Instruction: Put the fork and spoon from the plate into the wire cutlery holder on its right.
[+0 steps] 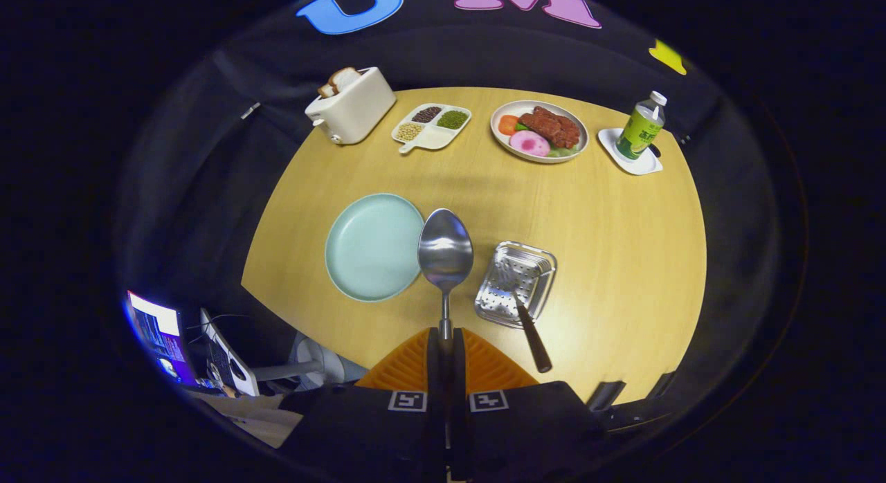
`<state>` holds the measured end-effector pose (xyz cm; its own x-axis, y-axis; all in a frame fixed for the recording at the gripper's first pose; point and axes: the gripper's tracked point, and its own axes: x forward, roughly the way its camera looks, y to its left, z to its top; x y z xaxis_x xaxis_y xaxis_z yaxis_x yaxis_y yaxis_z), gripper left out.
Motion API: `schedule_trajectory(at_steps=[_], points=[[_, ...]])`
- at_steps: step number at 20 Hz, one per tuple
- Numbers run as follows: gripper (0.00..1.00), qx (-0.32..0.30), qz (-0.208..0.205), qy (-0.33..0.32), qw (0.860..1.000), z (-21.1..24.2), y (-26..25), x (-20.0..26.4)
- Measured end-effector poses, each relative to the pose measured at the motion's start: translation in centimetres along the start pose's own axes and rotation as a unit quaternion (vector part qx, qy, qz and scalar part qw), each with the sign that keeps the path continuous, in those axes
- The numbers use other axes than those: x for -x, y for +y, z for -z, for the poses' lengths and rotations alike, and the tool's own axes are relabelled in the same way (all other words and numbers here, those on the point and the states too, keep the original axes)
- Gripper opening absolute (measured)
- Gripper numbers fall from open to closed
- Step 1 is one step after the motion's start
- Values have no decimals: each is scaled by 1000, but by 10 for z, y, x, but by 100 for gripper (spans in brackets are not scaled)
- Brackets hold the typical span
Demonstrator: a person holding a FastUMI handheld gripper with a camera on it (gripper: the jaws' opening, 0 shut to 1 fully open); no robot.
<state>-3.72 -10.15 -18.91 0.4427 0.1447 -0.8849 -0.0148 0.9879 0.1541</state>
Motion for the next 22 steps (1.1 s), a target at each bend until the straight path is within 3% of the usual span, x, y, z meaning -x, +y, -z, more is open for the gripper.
schedule_trajectory(at_steps=[7, 16, 22], points=[[7, -28, 7, 72, 997, 8, -37, -5], [8, -83, 12, 191, 978, 15, -44, -41], [8, -89, 21, 224, 970, 18, -50, -54]])
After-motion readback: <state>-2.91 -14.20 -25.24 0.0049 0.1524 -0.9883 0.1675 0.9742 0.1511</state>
